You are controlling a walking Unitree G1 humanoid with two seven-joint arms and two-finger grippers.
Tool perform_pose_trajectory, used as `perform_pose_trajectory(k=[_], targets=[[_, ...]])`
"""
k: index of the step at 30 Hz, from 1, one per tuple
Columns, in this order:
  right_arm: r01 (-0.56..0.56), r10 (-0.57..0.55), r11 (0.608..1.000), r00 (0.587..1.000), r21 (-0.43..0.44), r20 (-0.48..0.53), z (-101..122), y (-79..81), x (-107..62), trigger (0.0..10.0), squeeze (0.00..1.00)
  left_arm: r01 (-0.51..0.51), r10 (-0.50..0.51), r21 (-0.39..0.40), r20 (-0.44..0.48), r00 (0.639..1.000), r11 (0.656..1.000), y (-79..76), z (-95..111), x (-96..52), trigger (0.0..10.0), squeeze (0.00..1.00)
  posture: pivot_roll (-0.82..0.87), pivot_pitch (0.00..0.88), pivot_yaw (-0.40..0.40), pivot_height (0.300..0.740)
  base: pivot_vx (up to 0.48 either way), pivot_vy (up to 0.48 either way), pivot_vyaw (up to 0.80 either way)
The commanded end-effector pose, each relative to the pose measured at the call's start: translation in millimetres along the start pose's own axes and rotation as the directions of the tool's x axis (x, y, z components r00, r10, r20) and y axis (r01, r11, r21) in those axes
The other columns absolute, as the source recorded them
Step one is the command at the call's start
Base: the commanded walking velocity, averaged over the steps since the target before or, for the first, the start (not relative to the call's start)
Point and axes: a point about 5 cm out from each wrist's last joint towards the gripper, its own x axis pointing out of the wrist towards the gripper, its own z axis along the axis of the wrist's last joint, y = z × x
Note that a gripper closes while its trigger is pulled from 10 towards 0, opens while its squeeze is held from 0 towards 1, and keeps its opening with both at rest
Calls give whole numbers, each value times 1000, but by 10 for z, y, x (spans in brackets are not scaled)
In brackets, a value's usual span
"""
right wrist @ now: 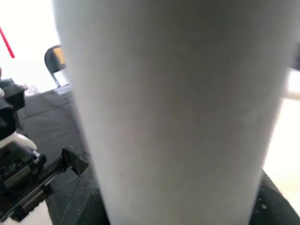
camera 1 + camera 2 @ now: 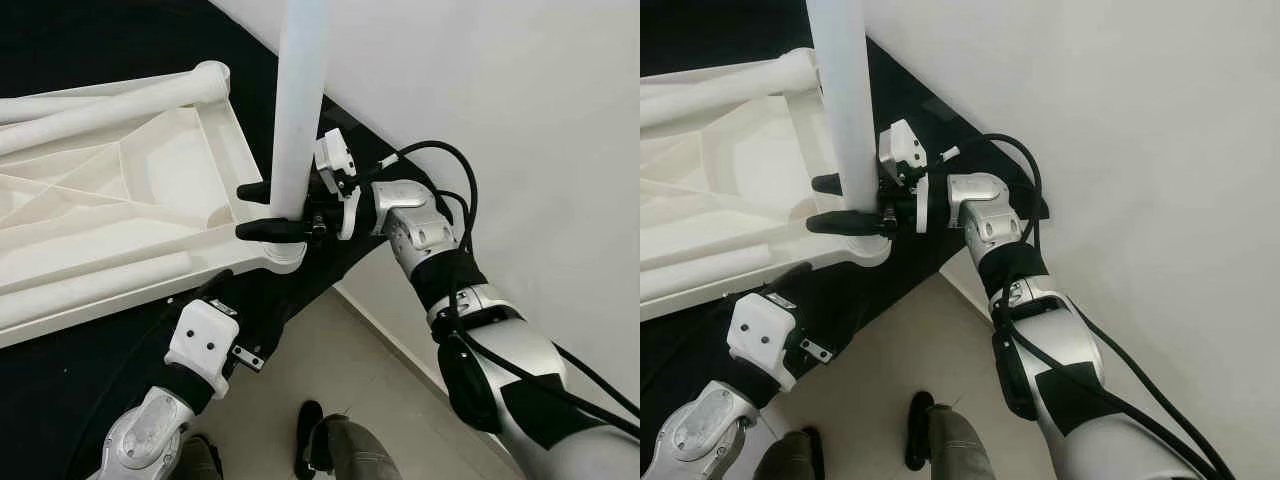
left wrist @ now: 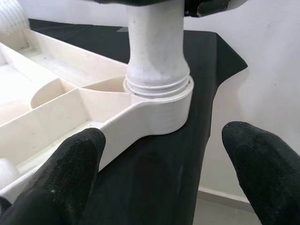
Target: Building children table
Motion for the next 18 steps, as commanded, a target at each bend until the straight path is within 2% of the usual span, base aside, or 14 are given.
perform_pose_trajectory(k=[1,3,4,7,8,10,11,12,13,14,15,16,17,18], targets=[[-11,11,1000,1000,29,3,-53,15,-8,0,0,2,-2,-9,-30,1000,1000,-22,-55,-30,10000,0,207,255,-158,740,0,0,0],[17,-17,999,1000,28,7,-70,5,-56,0,0,2,-3,-9,-32,999,1000,-24,-60,-31,10000,0,203,258,-156,740,0,0,0],[68,-68,998,998,13,-7,-100,-10,-131,0,0,2,-3,-10,-34,999,1000,-23,-62,-32,10000,0,198,259,-154,740,0,0,0],[86,-86,996,996,6,-13,-109,-15,-153,0,0,2,-3,-10,-35,999,1000,-23,-63,-33,10000,0,198,259,-154,740,0,0,0],[126,-127,992,992,-13,-26,-120,-29,-190,0,0,2,-2,-10,-36,999,1000,-19,-64,-36,10000,0,193,260,-150,740,0,0,0],[291,-295,955,954,-58,-56,-165,-85,-285,0,0,4,-4,-10,-39,999,1000,-11,-67,-43,10000,0,192,261,-150,740,0,0,0],[291,-295,955,954,-58,-56,-165,-85,-285,0,0,4,-4,-10,-39,999,1000,-11,-67,-43,10000,0,192,261,-150,740,0,0,0],[407,-412,911,908,-64,-80,-232,-109,-329,0,0,6,-6,-9,-43,999,1000,-8,-73,-50,10000,0,194,265,-147,740,0,0,0],[407,-412,911,908,-64,-80,-232,-109,-329,0,0,6,-6,-9,-43,999,1000,-8,-73,-50,10000,0,194,265,-147,740,0,0,0],[634,-642,767,755,-102,-133,-383,-134,-397,0,0,9,-10,-8,-48,999,1000,-1,-76,-64,10000,0,191,268,-136,740,0,0,0],[835,-824,545,518,-70,-229,-824,245,-418,0,0,24,-24,-3,-62,998,1000,5,-84,-87,10000,0,180,275,-130,740,0,0,0],[856,-834,516,490,-44,-252,-912,397,-397,0,0,29,-29,-1,-65,997,1000,5,-84,-90,10000,0,180,275,-130,740,0,0,0],[856,-834,516,490,-44,-252,-912,397,-397,0,0,29,-29,-1,-65,997,1000,5,-84,-90,10000,0,180,275,-130,740,0,0,0],[850,-823,527,506,-16,-259,-941,476,-363,0,0,31,-31,0,-66,997,1000,7,-82,-90,10000,0,184,278,-126,740,0,0,0]])
